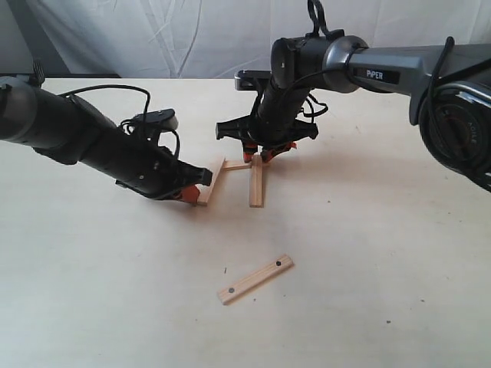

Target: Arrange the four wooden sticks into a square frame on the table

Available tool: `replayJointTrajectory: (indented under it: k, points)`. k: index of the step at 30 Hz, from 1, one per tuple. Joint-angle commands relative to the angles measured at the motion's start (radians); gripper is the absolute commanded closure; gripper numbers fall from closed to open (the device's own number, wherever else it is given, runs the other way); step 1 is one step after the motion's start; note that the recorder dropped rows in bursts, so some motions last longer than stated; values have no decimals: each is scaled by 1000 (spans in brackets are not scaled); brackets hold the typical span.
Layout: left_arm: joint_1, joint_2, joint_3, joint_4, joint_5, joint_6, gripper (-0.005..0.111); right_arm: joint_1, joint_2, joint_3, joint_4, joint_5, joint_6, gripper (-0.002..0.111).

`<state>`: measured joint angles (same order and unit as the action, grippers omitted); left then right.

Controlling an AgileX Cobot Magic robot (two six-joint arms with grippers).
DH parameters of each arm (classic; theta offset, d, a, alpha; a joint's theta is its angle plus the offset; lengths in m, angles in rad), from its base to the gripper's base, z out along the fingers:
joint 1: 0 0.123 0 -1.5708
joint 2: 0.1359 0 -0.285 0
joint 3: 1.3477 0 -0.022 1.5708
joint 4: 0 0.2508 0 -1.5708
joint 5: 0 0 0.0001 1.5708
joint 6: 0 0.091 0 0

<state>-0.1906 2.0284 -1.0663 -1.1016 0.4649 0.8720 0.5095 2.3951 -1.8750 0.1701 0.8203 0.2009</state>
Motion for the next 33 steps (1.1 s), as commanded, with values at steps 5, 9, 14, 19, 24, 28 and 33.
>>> replayJointTrajectory:
  k: [5, 9, 14, 19, 24, 28, 33]
  points:
    - [-1, 8, 1, -50, 36, 0, 107, 9, 22, 3, -6, 21, 1, 70]
    - [-1, 8, 1, -102, 30, 2, 107, 9, 22, 3, -6, 22, 1, 70]
    - [-1, 10, 1, -132, 15, 2, 107, 9, 22, 3, -4, 31, 1, 70]
    - [-1, 10, 1, -151, -16, 2, 107, 9, 22, 3, -4, 36, 1, 70]
    - [-1, 10, 1, -181, -32, 2, 107, 9, 22, 3, -4, 37, 1, 70]
    - [-1, 10, 1, -142, 7, 6, 107, 9, 22, 3, -4, 39, 1, 70]
    - [-3, 10, 1, -155, 23, 3, 107, 9, 22, 3, -4, 39, 1, 70]
